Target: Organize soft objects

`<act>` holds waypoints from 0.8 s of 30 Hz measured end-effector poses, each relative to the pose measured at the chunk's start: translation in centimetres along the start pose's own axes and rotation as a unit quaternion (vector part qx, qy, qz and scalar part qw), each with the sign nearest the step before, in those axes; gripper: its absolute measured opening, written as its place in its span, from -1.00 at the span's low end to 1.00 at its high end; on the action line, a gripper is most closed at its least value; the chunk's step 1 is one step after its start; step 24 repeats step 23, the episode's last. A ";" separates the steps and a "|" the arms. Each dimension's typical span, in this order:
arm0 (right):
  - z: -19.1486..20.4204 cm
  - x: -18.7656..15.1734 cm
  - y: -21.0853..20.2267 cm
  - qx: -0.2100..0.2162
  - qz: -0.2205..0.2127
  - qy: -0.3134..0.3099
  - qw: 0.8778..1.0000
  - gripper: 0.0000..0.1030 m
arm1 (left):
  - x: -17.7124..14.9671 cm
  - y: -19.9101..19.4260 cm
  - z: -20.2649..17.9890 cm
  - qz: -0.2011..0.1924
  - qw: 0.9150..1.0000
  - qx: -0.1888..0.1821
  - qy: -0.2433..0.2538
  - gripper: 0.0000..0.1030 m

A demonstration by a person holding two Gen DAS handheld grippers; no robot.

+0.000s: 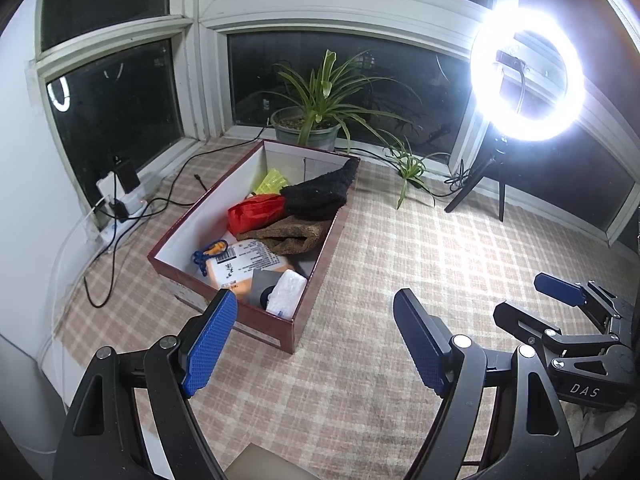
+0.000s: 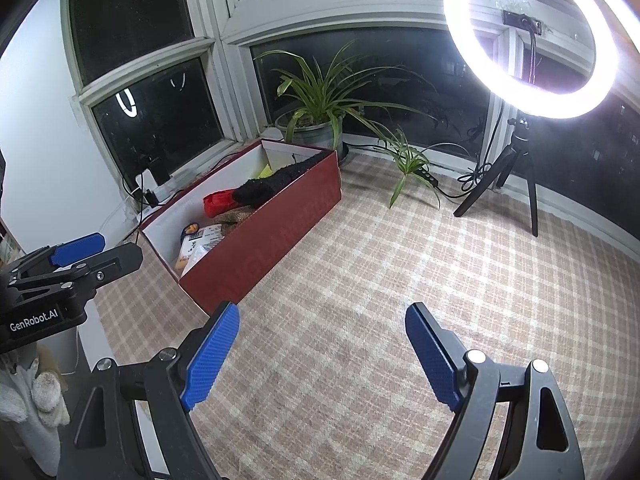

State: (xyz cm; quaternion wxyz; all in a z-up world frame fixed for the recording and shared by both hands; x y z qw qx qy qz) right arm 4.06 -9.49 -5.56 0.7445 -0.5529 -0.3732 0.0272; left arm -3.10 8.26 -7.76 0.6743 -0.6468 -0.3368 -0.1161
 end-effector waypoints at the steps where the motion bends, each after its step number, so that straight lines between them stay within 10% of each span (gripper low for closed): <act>1: 0.0 0.0 0.0 0.000 0.000 0.000 1.000 0.60 | 0.0 0.0 0.0 0.000 1.000 0.000 0.000 0.57; 24: -0.4 -0.5 0.6 -0.002 0.008 0.005 1.000 0.60 | 0.0 0.3 -0.2 -0.002 1.000 0.000 0.015 0.57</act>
Point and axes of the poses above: each gripper's, at about its wrist camera, not at the fingertips, and y roughly the way its jaws point, z to its left, x to its top, the point moved 6 cm from there along y, roughly the way its jaws point, and after that the axes turned 10 degrees about z, right-handed, at the moved point
